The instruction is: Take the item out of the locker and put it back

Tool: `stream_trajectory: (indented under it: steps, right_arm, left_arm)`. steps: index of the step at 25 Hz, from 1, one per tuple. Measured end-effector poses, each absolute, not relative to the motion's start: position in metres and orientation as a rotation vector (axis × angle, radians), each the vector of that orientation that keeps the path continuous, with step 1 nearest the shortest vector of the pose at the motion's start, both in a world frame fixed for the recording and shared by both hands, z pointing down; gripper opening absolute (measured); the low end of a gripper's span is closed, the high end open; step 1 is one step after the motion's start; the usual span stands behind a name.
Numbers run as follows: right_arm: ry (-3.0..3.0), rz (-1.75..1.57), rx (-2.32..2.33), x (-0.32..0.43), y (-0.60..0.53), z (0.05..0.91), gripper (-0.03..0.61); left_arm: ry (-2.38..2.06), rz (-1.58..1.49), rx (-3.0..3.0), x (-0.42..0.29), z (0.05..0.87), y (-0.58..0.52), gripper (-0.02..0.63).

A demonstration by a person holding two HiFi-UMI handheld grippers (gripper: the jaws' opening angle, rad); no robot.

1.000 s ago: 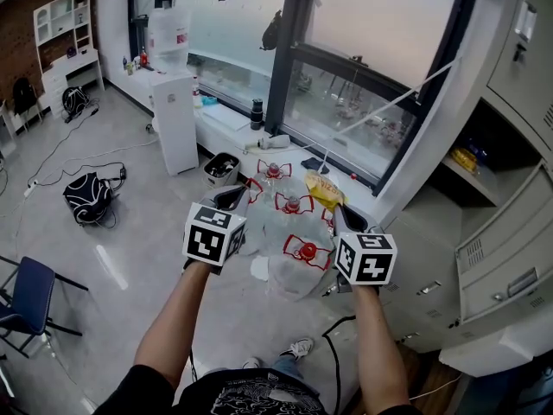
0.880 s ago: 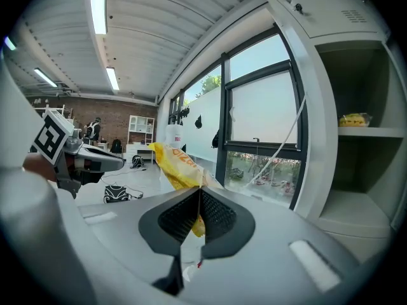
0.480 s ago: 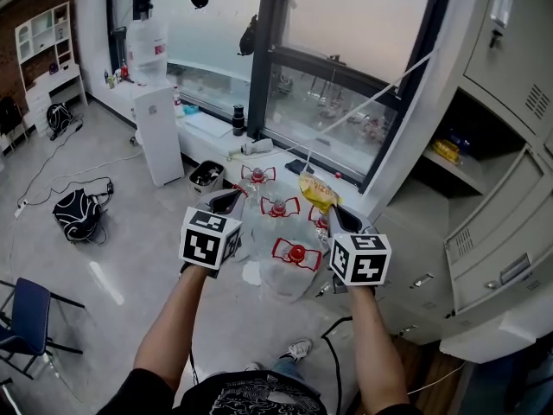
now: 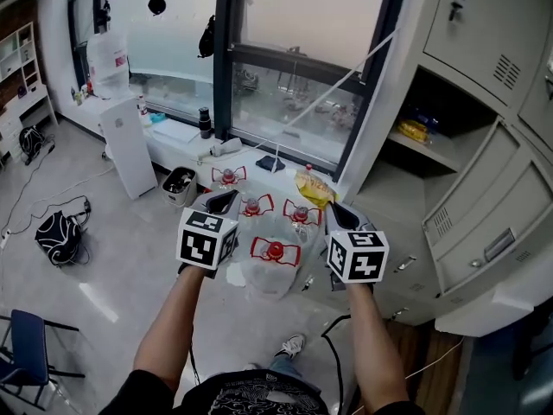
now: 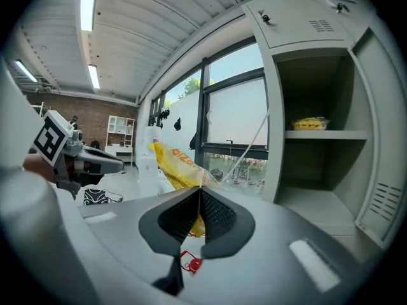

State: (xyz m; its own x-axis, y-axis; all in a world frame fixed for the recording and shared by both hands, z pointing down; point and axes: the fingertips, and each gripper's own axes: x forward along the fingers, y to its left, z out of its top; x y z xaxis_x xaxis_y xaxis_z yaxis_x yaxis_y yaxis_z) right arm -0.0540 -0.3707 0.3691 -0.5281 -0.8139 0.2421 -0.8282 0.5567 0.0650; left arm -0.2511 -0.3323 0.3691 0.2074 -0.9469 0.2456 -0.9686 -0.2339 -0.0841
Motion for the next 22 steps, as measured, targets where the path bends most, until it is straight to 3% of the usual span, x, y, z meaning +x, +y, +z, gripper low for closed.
stream_trajectory:
  steps: [22]
  right_arm:
    - [-2.375, 0.138, 1.671, 0.097, -0.412, 0.371, 0.025]
  left_arm:
    - [-1.606, 0.403, 2.603, -0.103, 0.368, -0.419, 0.000]
